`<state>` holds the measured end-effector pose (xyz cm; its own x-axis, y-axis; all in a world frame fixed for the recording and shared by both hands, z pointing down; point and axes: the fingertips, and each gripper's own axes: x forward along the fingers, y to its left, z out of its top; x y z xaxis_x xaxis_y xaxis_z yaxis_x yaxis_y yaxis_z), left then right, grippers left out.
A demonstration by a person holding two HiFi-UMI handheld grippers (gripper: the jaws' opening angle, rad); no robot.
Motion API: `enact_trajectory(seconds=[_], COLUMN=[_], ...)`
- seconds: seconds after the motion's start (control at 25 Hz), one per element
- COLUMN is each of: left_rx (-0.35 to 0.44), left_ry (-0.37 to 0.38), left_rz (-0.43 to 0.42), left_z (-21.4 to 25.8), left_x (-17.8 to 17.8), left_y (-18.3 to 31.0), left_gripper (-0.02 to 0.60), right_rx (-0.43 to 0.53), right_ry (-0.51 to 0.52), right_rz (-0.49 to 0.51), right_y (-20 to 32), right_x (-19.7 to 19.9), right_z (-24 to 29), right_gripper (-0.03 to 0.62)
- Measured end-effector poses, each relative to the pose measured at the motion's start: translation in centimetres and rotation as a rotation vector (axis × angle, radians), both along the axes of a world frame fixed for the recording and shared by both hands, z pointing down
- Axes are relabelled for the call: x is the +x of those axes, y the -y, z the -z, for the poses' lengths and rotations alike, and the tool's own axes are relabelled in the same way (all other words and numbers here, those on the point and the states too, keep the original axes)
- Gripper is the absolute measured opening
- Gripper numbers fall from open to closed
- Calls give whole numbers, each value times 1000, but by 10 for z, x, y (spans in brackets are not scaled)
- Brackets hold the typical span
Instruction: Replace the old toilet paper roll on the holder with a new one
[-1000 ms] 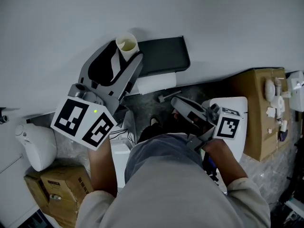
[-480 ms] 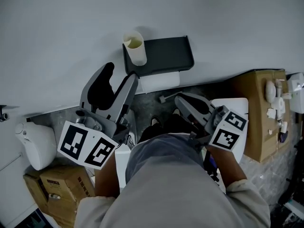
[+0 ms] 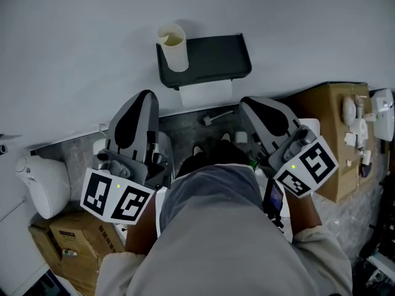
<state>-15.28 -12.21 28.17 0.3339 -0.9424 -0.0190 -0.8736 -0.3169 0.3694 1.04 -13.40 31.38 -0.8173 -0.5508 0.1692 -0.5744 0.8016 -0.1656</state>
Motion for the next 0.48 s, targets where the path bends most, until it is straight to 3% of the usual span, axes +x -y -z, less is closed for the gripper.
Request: enact_trajectory(seconds=[0.2, 0.36, 0.48], left_rx=[-2, 6, 16], left_ry=[-19, -39, -38], left_rz=[-28, -68, -81], left_z=[-6, -9, -7], left_x=[12, 21, 23], left_y=[-6, -10, -10], left_gripper=[6, 6, 6], right_rx=[58, 113, 117], right_ry=[-45, -142, -106], right_rz=[-25, -80, -97], right_y=[0, -3, -5], right_x=[6, 11, 13], right_z=[10, 9, 18], right_gripper=[17, 15, 15])
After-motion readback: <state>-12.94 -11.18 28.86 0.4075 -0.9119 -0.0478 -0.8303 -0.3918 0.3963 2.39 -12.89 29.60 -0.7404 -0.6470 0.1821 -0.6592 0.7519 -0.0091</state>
